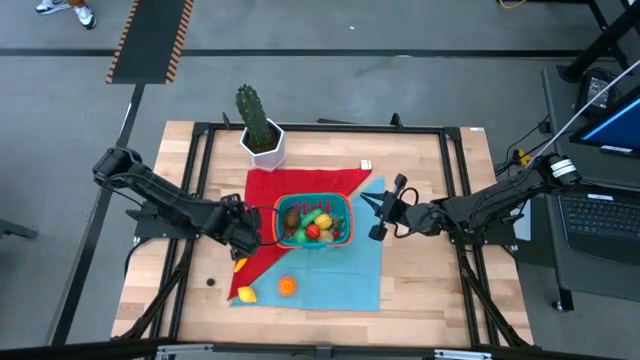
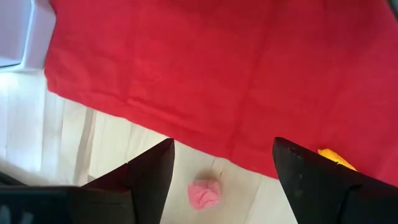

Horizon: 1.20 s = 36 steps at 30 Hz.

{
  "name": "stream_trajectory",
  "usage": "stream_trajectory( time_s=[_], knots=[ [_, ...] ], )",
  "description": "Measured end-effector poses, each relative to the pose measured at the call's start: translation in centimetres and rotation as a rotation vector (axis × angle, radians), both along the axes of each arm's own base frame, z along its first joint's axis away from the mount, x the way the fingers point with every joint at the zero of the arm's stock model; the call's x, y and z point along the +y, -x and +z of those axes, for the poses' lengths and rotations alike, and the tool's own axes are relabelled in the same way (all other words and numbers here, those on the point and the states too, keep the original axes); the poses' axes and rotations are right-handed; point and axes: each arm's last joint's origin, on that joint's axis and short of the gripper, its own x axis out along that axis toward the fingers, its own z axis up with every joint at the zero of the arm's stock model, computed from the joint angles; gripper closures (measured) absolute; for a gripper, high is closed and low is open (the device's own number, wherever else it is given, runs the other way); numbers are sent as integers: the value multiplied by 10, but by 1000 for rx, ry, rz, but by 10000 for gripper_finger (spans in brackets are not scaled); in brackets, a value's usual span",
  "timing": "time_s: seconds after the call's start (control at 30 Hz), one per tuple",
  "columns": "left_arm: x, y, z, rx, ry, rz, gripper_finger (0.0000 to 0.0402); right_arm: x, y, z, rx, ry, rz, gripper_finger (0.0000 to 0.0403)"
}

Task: Build produce basket
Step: Put the pink peach into the blue basket

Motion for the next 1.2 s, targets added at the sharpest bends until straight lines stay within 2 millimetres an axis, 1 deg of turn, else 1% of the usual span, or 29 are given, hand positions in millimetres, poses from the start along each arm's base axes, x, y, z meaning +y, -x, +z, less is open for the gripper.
stream_trajectory(
  time_s=[0.5, 0.6, 0.73, 0.83, 0.97, 1.2],
  knots=[
    [1, 1, 0, -13, 1, 56, 136, 0, 0, 0, -1, -1, 0, 377],
    [1, 1, 0, -9, -1, 57, 123, 0, 0, 0, -1, -1, 0, 377],
    [2, 4, 0, 24, -10, 61, 94, 0, 0, 0, 0, 0, 0, 377],
    [2, 7, 0, 55, 1, 49, 83, 0, 0, 0, 4, 1, 0, 377],
    [-1, 9, 0, 63, -9, 33, 82, 0, 0, 0, 5, 1, 0, 377],
    [-13, 14, 0, 46, 11, 36, 87, 0, 0, -1, 6, 1, 0, 377]
  ],
)
